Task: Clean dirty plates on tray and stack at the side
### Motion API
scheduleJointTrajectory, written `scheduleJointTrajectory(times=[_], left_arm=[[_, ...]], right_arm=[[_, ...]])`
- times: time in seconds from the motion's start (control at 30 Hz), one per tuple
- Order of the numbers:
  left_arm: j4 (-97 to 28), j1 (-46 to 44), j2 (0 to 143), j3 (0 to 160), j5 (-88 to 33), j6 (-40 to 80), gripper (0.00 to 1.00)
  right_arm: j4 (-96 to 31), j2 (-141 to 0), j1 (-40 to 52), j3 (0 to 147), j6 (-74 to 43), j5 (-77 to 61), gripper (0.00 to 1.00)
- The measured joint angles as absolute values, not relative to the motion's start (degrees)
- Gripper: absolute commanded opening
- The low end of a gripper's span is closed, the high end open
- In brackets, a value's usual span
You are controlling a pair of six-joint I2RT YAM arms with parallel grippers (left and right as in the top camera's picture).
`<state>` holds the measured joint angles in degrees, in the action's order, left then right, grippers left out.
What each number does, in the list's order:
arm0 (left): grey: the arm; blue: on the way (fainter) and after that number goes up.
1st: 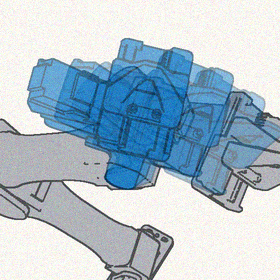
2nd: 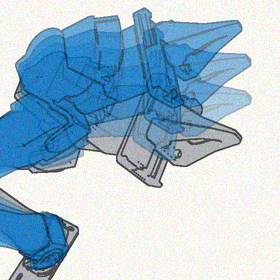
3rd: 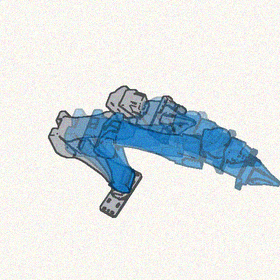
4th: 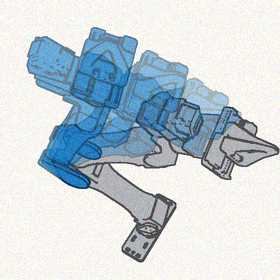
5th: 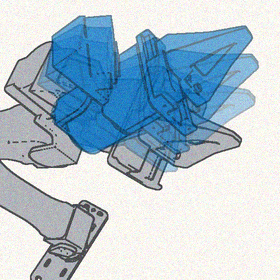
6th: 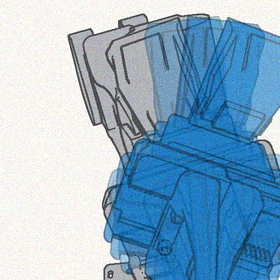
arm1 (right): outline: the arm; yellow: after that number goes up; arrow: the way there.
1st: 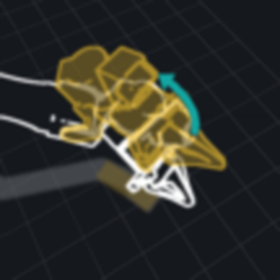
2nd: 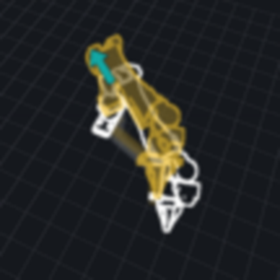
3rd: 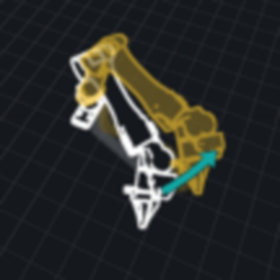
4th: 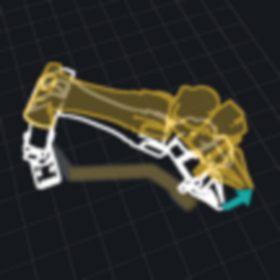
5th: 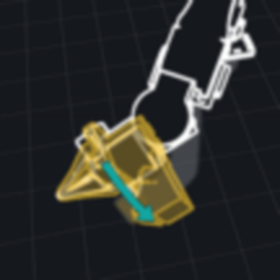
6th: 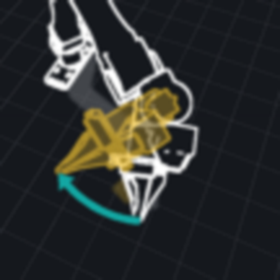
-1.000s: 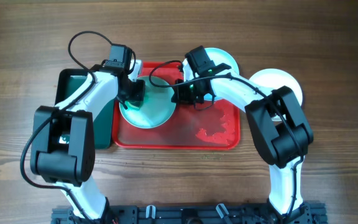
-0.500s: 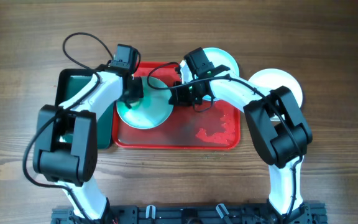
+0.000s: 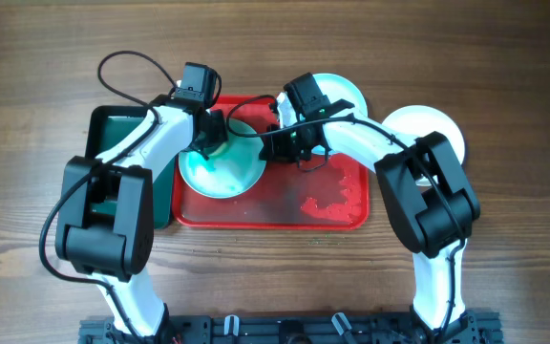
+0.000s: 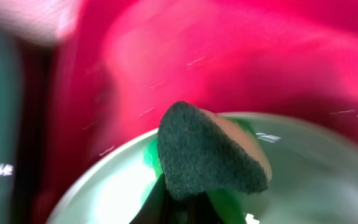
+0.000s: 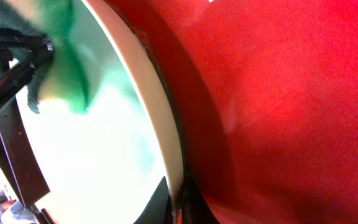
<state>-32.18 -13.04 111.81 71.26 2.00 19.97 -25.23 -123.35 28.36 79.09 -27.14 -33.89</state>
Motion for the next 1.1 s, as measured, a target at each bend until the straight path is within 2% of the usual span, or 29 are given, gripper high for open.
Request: scheduleJointTrajectory(times=[0.03, 0.1, 0.23, 0.33, 0.4, 0.43, 0.5, 0.53, 0.6, 0.7, 0.77, 0.9, 1.1], left_arm=[[-36.3, -13.1, 111.8, 71.9, 7.3, 21.1, 0.04], [-42.7, -13.0, 111.7, 72.7, 6.2, 20.2, 0.04], [-55.6, -11.6, 111.9, 72.2, -21.9, -0.4, 0.04], [-49.9, -12.1, 112.2, 71.4, -31.7, -6.7, 0.04], [-42.4, -12.1, 112.4, 71.3, -30.4, -3.5, 0.04], [-37.8, -12.2, 112.4, 71.3, -25.5, 2.0, 0.04], [-36.9, -12.6, 112.4, 71.8, -17.9, 7.8, 0.04], [-39.1, -12.7, 112.4, 74.0, -10.1, 11.4, 0.04], [-47.5, -12.7, 112.7, 80.1, -2.7, 13.7, 0.04], [-60.1, -12.2, 113.1, 97.3, 2.4, 14.9, 0.04], [-62.4, -11.9, 112.6, 103.2, 3.6, 15.3, 0.04], [-63.5, -11.9, 112.6, 103.5, 4.1, 15.4, 0.04], [-63.2, -11.9, 112.6, 103.5, 4.3, 15.8, 0.04]], right_arm=[[-25.2, -123.3, 28.6, 79.1, -27.1, -34.0, 0.04], [-25.7, -123.3, 28.8, 79.1, -26.9, -34.4, 0.04], [-26.1, -123.3, 28.8, 79.1, -26.5, -34.7, 0.04], [-26.1, -123.4, 28.7, 79.0, -26.5, -34.5, 0.04], [-26.1, -123.4, 28.7, 79.0, -26.5, -34.5, 0.04], [-26.1, -123.4, 28.7, 79.0, -26.6, -34.5, 0.04], [-26.1, -123.4, 28.7, 79.0, -26.7, -34.7, 0.04], [-26.1, -123.4, 28.7, 79.0, -26.7, -34.7, 0.04], [-26.6, -123.4, 28.7, 79.0, -27.0, -34.6, 0.04], [-28.6, -123.3, 28.7, 79.0, -27.1, -34.7, 0.04], [-32.5, -122.3, 28.7, 79.0, -27.0, -33.3, 0.04], [-41.3, -114.9, 28.7, 78.2, -26.5, -24.1, 0.04], [-51.8, -97.1, 31.3, 78.1, -26.0, 4.4, 0.04]])
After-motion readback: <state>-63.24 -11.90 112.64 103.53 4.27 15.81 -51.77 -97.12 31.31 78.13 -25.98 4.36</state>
